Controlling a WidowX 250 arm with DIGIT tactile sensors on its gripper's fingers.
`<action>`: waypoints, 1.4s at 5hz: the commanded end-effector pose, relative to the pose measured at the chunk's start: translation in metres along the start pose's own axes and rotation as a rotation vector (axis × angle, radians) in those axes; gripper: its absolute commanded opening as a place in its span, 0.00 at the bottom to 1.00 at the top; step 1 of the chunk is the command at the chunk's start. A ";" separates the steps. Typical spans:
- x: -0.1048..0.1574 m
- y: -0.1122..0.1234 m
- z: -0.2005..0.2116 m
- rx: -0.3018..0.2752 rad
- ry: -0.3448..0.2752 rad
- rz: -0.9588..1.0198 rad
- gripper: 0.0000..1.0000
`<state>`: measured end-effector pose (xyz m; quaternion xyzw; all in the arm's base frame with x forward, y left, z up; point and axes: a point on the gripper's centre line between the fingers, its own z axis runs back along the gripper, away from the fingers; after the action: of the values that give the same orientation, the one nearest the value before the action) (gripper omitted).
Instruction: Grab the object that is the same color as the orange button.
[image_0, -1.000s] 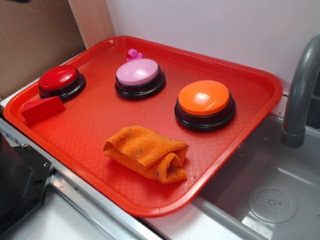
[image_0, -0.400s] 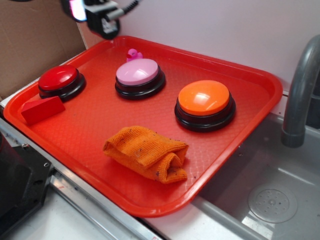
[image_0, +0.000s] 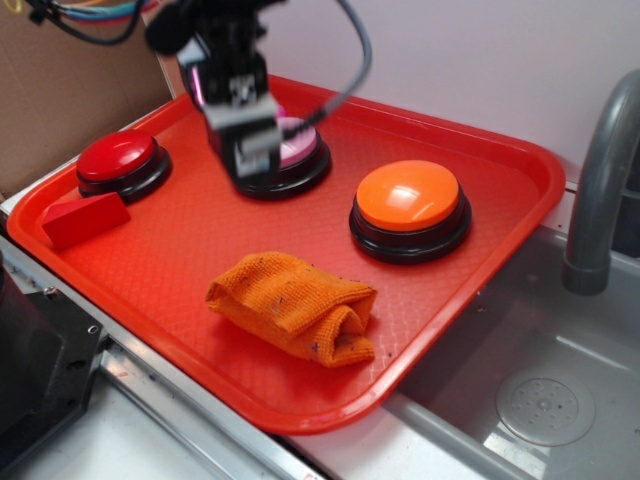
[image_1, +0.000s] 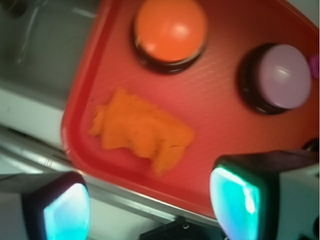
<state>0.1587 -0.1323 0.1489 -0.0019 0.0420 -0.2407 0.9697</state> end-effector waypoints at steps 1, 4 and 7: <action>-0.022 -0.022 -0.047 -0.007 0.065 -0.362 1.00; 0.009 0.050 -0.086 0.024 0.177 -0.697 1.00; -0.007 0.032 -0.122 0.004 0.261 -0.606 1.00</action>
<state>0.1655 -0.1045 0.0189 0.0196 0.1801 -0.5131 0.8390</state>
